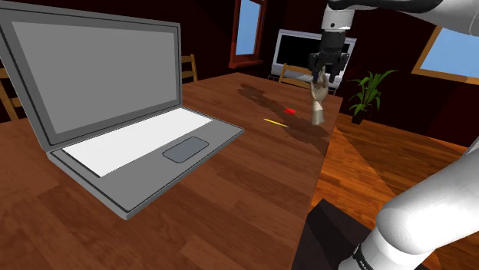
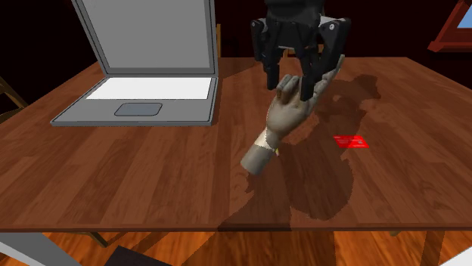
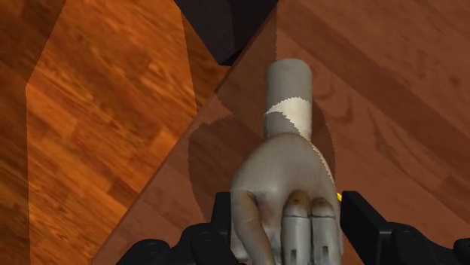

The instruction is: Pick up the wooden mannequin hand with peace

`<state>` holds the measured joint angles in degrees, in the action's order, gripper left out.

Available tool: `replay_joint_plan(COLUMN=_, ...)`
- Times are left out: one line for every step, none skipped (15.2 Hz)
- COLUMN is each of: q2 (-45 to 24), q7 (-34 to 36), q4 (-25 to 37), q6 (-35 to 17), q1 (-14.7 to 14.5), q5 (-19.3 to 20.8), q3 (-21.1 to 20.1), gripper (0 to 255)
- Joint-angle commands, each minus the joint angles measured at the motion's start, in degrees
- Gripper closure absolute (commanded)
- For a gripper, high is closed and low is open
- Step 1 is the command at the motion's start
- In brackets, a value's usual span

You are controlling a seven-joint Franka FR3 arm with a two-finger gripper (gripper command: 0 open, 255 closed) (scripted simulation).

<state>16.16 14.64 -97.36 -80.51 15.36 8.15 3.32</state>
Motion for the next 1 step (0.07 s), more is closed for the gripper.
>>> replay_joint_plan(q2=-0.3, q7=0.0, q4=0.8, q6=0.5, q1=0.0, q5=0.0, q3=0.0, gripper=255)
